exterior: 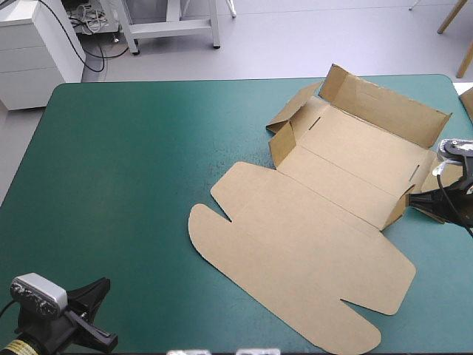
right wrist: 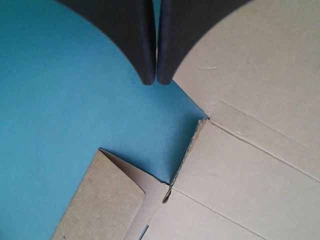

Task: Fold the box

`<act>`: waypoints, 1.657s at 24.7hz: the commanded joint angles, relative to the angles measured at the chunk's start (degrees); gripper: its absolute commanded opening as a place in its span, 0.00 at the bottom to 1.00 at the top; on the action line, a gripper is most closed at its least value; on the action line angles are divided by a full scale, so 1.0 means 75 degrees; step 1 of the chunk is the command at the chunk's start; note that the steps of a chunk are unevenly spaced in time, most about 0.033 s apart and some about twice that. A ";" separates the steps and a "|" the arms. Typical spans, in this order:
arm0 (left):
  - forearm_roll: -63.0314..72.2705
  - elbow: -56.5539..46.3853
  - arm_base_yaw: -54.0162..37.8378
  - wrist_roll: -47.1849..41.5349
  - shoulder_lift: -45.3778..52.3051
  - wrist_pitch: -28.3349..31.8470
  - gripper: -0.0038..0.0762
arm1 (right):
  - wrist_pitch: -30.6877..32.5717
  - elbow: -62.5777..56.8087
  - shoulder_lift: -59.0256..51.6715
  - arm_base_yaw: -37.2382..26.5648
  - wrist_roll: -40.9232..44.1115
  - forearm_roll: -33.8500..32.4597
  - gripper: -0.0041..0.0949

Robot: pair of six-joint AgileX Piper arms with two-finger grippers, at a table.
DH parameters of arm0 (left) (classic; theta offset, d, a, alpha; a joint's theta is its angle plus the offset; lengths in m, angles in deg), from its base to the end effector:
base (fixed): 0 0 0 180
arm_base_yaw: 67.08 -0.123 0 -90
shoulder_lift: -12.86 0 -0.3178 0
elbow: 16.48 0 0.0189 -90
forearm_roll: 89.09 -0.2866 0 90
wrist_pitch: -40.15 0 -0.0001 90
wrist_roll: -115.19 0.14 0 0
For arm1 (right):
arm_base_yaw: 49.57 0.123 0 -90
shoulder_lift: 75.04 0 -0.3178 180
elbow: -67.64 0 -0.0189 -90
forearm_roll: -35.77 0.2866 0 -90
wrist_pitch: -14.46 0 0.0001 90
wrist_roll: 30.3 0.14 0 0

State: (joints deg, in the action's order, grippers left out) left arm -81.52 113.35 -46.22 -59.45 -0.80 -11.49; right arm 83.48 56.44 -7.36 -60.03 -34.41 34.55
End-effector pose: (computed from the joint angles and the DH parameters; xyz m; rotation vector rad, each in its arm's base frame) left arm 0.0565 -0.0370 0.2820 0.4427 1.9749 -0.3283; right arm 0.2268 -0.0447 0.3722 0.1408 2.5821 -0.1226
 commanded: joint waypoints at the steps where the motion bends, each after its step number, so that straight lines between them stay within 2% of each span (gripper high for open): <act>1: 0.0111 0.0167 0.0046 -0.0022 -0.0131 0.0544 0.04 | -0.0266 0.0246 -0.0130 -0.0062 -0.0137 0.0438 0.14; 4: 0.0111 0.0167 0.0046 -0.0022 -0.0131 0.0544 0.04 | -0.0266 0.0246 -0.0113 -0.0062 -0.0137 0.1078 0.32; 7: 0.0111 0.0167 0.0046 -0.0022 -0.0131 0.0544 0.04 | -0.0266 0.0246 -0.0045 -0.0062 -0.0054 0.1357 0.48; 8: 0.0111 0.0167 0.0046 -0.0022 -0.0131 0.0544 0.04 | -0.0266 0.0246 0.0043 -0.0062 0.0322 0.1357 0.52; 12: 0.0078 0.0167 0.0046 -0.0022 -0.0131 0.0544 0.04 | -0.0281 0.0246 0.0437 -0.0062 0.1183 0.1210 0.52; 17: 0.0078 0.0167 0.0046 -0.0022 -0.0131 0.0544 0.04 | -0.0388 0.0246 0.1189 -0.0062 0.1428 0.1196 0.52; 28: 0.0078 0.0167 0.0046 -0.0022 -0.0131 0.0544 0.04 | -0.0956 0.0246 0.2856 -0.0062 0.1449 0.1184 0.52; 41: 0.0078 0.0167 0.0046 -0.0022 -0.0131 0.0544 0.04 | -0.1623 0.0246 0.3713 -0.0062 0.1485 0.1197 0.52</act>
State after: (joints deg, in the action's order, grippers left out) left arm -81.57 113.35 -46.22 -59.45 -0.80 -11.49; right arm 73.40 56.44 21.88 -60.14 -23.26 43.52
